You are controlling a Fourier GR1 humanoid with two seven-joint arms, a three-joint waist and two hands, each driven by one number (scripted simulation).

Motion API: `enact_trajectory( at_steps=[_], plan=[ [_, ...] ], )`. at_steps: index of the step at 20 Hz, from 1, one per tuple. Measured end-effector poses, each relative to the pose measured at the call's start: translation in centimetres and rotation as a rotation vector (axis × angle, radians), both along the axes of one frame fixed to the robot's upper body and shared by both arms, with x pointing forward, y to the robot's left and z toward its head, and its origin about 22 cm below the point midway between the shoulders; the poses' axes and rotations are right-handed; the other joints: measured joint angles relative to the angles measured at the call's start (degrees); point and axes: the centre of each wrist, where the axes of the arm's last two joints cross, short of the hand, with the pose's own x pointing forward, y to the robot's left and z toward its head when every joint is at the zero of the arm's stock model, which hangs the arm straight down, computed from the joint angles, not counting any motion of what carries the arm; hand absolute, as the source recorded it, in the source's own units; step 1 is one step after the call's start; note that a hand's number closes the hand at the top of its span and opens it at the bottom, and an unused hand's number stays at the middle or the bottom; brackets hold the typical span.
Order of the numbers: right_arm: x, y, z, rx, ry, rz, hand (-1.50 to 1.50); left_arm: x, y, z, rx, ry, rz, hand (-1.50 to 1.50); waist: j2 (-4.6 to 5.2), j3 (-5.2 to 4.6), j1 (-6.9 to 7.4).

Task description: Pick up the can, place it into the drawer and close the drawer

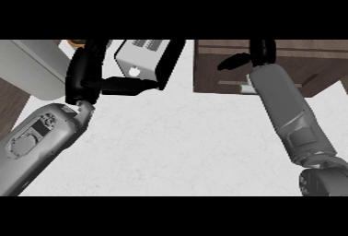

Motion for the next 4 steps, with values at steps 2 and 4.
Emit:
enact_trajectory(
  at_steps=[2, 4],
  plan=[
    [0.01, 0.73, -0.02, 0.083, -0.002, 0.016, -1.50, -0.17, 0.52, -0.52, 0.002, -0.004, 0.007, -1.50, -0.09, -0.06, -0.15],
    [0.11, 1.18, 0.22, 0.142, 0.000, 0.032, -1.50, -0.42, 0.85, -0.79, 0.001, -0.003, 0.011, -1.50, -0.16, -0.08, -0.24]
  ],
)
